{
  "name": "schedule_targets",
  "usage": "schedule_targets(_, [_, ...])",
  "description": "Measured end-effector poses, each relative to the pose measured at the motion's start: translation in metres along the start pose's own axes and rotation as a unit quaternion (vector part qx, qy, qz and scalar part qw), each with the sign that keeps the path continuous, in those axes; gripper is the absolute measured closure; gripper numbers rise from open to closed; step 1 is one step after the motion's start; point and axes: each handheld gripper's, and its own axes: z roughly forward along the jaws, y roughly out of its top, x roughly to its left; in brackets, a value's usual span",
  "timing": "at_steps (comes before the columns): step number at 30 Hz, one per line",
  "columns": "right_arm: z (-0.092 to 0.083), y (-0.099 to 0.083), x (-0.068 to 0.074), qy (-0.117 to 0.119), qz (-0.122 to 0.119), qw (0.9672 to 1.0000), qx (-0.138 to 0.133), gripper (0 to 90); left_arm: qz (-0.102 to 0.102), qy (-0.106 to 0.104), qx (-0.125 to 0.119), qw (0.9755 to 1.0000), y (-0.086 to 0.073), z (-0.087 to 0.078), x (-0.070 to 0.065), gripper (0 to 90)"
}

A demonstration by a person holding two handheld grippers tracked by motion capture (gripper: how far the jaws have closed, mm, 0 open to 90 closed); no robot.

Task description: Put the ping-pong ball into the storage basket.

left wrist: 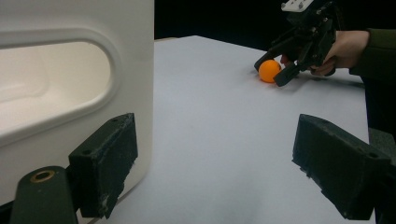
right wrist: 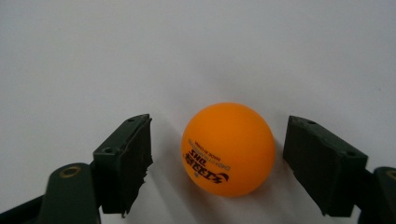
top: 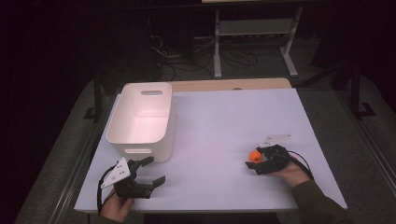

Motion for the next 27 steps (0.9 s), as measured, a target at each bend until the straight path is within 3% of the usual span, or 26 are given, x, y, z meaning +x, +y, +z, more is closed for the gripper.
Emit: schedule_targets(27, [-0.0017, -0.0002, -0.0014, 0.000, -0.004, 1.0000, -0.001, 44.9, 0.000, 0.000, 0.000, 1.0000, 0.0000, 0.0000, -0.0001, 13.9])
